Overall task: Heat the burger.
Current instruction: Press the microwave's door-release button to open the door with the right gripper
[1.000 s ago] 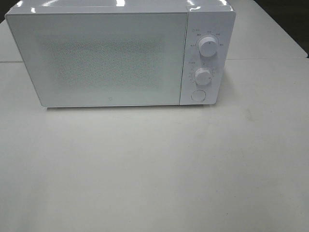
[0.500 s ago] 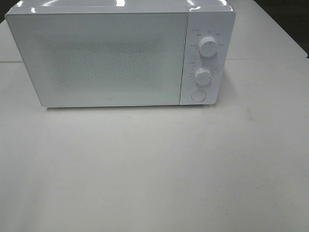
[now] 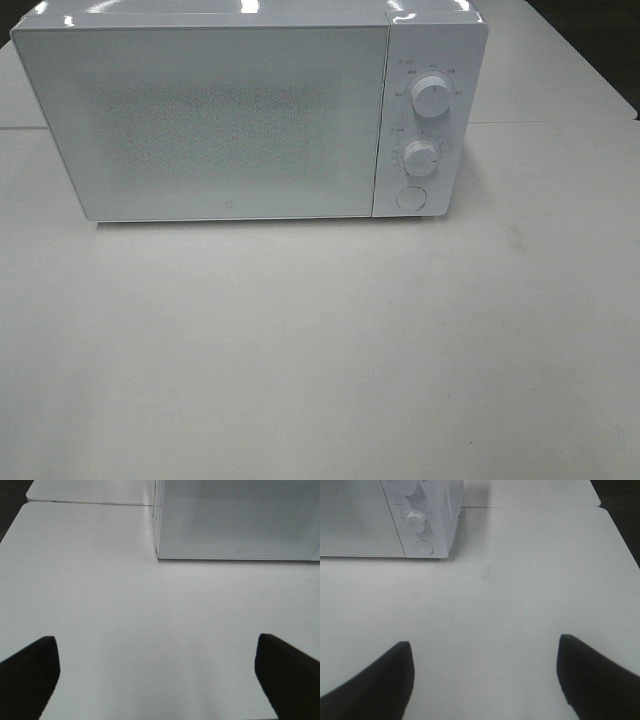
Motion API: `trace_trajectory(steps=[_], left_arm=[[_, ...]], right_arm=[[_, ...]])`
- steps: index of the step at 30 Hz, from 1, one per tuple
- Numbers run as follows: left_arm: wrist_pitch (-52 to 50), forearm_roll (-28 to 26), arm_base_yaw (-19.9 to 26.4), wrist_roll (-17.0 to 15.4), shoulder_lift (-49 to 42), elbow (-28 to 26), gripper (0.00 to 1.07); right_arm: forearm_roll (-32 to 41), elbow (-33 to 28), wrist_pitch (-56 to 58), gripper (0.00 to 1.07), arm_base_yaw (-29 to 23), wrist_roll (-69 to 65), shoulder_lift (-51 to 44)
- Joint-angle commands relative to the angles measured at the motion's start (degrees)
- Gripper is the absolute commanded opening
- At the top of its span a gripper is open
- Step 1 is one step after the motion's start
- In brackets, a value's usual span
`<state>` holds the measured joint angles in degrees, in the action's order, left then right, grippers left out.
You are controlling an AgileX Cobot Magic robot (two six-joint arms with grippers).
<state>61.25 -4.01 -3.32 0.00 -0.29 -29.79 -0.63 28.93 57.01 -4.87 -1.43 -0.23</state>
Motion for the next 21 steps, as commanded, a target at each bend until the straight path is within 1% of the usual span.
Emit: trace_trajectory(steps=[1,15,18,20,21], left_arm=[[-0.11,-0.06,0.17,0.00,-0.86,0.23,0.98],[-0.11,-0.06,0.17,0.00,-0.86,0.23,0.98],[-0.11,-0.06,0.17,0.00,-0.86,0.23,0.98],[-0.11,-0.06,0.17,0.00,-0.86,0.23,0.98],[-0.11,-0.06,0.17,0.00,-0.86,0.23,0.98]], right_arm=[[-0.06,-0.17,0.06,0.76,0.23,0.06,-1.55],[-0.06,-0.17,0.00,0.76,0.23,0.06,-1.55],[0.00,0.63,0.00,0.76,0.23,0.00,-0.52],[0.00,2.98,-1.89,0.76,0.23,-0.17,3.38],[0.00,2.98,-1.89,0.76,0.23,-0.17,3.38]])
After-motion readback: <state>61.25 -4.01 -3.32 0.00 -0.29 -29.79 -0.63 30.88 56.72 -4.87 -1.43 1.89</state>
